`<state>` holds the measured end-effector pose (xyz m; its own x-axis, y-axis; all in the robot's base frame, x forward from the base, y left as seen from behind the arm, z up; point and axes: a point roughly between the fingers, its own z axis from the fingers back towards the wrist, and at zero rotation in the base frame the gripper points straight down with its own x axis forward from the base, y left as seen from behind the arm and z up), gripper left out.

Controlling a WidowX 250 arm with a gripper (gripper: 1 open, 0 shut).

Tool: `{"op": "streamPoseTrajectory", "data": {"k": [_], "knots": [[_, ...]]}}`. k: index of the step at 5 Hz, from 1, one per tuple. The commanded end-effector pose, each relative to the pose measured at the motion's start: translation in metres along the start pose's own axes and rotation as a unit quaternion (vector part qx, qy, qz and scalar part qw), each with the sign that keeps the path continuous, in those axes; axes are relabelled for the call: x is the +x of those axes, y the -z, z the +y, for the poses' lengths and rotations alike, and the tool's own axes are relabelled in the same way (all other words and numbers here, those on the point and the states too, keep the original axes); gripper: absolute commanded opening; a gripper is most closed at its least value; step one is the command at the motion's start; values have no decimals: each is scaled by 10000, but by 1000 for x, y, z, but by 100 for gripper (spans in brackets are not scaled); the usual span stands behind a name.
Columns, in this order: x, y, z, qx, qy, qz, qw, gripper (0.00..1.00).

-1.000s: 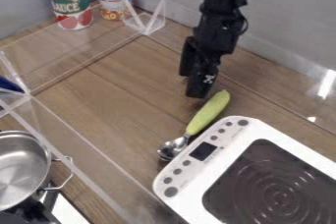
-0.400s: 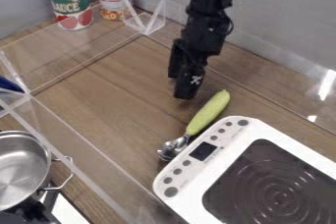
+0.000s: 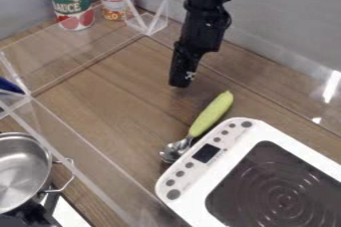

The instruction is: Put green spoon on the white and black stove top

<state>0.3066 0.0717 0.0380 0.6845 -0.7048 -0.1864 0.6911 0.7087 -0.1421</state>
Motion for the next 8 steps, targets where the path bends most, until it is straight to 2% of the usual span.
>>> {"op": "streamPoseTrajectory", "data": {"k": [1,2,3,5,7,8], "knots": [[-12,-22,0,290,-257,-332,9987,100],[-20,-20,-5,248,-518,-477,9972,100],[-20,-17,-6,198,-786,-566,9951,100],[-12,-19,-12,191,-1137,-769,9904,100],[17,-17,-24,221,-1073,-895,9899,100],[13,-14,-21,161,-1427,-990,9847,100]]}}
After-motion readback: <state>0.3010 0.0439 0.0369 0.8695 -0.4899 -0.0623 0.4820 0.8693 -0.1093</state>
